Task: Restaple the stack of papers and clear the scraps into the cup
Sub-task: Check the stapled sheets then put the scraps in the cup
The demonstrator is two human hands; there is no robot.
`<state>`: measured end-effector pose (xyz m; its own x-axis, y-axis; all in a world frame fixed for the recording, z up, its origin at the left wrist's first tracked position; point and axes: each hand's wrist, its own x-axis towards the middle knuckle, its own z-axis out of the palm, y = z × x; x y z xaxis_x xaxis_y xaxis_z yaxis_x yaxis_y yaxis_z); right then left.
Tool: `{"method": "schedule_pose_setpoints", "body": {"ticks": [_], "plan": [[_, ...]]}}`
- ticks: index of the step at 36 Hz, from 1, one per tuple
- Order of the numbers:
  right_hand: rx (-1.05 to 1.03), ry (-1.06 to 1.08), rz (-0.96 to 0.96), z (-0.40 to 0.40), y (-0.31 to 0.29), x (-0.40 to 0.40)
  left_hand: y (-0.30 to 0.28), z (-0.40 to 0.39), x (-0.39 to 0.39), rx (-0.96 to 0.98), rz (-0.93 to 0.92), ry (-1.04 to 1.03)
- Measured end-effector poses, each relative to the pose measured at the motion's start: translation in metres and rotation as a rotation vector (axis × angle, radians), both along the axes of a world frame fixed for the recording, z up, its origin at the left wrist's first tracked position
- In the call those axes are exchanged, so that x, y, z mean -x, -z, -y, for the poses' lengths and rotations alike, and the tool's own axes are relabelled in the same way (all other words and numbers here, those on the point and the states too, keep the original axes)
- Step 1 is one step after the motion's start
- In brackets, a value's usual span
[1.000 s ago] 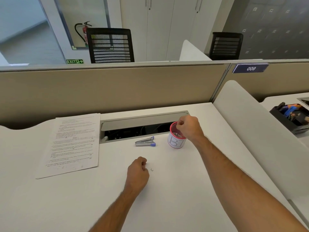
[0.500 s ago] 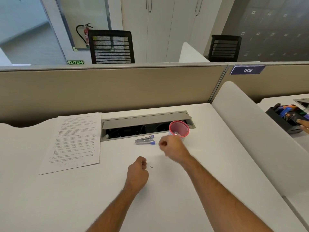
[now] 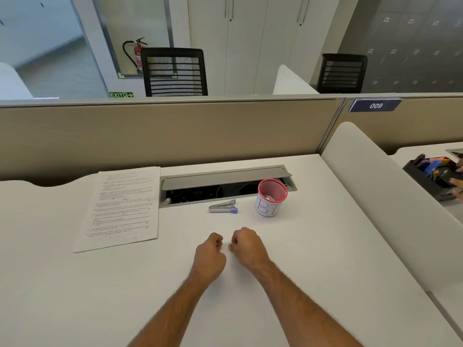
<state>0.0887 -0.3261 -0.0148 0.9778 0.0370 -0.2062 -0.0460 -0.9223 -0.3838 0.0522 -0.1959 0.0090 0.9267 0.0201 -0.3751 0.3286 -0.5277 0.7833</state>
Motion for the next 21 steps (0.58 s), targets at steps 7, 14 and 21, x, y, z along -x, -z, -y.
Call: {"method": "schedule_pose_setpoints", "body": {"ticks": [7, 14, 21], "plan": [[0.059, -0.021, 0.019, -0.005, 0.0, 0.006, -0.004, -0.006, 0.001, -0.042, 0.024, -0.017], [-0.004, 0.044, 0.05, 0.002, -0.014, 0.002, -0.01, -0.008, 0.002, -0.053, 0.058, -0.017], [-0.228, 0.172, 0.159, 0.036, -0.059, -0.022, -0.012, 0.0, 0.0, -0.052, 0.069, -0.005]]}}
